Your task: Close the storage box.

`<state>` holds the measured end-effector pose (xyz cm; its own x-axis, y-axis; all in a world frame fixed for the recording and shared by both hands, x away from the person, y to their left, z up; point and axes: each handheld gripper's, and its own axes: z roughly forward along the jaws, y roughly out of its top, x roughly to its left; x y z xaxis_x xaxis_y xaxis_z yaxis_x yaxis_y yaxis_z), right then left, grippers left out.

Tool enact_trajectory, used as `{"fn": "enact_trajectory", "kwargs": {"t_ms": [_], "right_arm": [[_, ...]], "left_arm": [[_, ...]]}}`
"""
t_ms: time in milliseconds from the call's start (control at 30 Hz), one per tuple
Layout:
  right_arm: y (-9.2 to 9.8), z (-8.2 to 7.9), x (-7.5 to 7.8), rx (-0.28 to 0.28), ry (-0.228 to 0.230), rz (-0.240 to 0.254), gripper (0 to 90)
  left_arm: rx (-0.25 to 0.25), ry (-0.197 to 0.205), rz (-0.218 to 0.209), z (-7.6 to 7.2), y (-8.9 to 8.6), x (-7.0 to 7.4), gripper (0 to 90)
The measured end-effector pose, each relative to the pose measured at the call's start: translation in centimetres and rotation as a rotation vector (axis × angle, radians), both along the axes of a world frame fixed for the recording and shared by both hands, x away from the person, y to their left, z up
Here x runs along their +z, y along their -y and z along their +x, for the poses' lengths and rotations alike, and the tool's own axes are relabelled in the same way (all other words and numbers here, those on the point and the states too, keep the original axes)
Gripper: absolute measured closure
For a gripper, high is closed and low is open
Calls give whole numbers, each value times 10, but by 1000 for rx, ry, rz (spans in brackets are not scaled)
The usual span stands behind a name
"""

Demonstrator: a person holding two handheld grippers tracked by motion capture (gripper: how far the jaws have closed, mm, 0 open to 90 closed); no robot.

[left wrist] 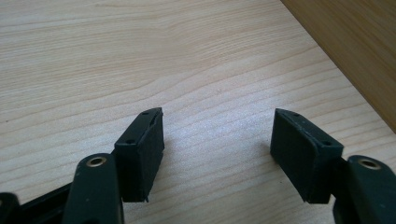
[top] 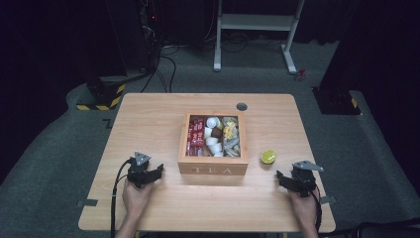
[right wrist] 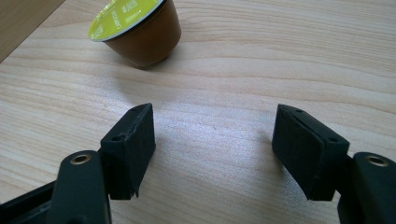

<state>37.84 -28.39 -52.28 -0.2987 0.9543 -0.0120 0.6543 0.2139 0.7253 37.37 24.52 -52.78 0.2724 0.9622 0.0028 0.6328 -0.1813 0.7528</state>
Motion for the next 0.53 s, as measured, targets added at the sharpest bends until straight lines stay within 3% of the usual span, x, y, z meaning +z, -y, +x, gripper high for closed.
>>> {"fn": "enact_trajectory", "kwargs": {"t_ms": [533], "right_arm": [[0,0,0,2,0,0,295]], "left_arm": [[2,1,-1,0,0,0,345]]}}
